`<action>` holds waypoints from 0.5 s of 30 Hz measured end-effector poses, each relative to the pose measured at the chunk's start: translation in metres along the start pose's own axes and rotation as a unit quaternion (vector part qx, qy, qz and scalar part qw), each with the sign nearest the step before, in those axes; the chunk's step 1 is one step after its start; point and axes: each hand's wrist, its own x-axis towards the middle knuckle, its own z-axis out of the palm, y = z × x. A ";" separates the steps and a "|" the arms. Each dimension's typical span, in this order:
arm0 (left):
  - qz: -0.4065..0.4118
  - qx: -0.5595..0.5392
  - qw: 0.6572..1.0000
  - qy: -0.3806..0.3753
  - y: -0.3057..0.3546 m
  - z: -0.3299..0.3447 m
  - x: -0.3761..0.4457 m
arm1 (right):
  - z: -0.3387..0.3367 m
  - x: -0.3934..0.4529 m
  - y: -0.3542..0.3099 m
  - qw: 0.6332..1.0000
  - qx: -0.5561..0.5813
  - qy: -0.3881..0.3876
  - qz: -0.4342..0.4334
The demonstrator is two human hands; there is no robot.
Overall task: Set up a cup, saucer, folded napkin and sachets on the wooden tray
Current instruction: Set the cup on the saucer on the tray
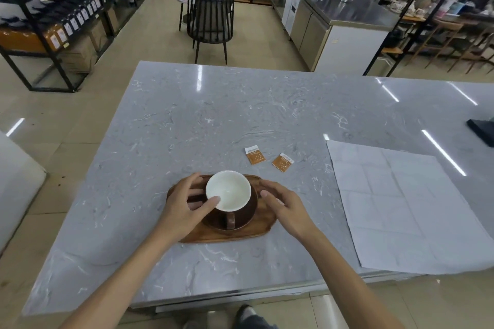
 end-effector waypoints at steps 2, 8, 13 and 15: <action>0.065 0.119 0.990 0.048 0.016 0.002 0.005 | -0.017 -0.002 0.003 1.000 -0.019 0.020 -0.001; 0.274 0.248 0.929 0.011 0.074 0.054 0.005 | -0.071 -0.028 0.030 0.995 -0.092 0.033 0.004; 0.291 0.255 0.907 -0.168 0.082 0.152 -0.011 | -0.125 -0.055 0.066 0.982 -0.163 0.099 -0.012; 0.277 0.267 0.897 -0.218 0.080 0.197 -0.018 | -0.152 -0.071 0.084 0.972 -0.199 0.126 -0.024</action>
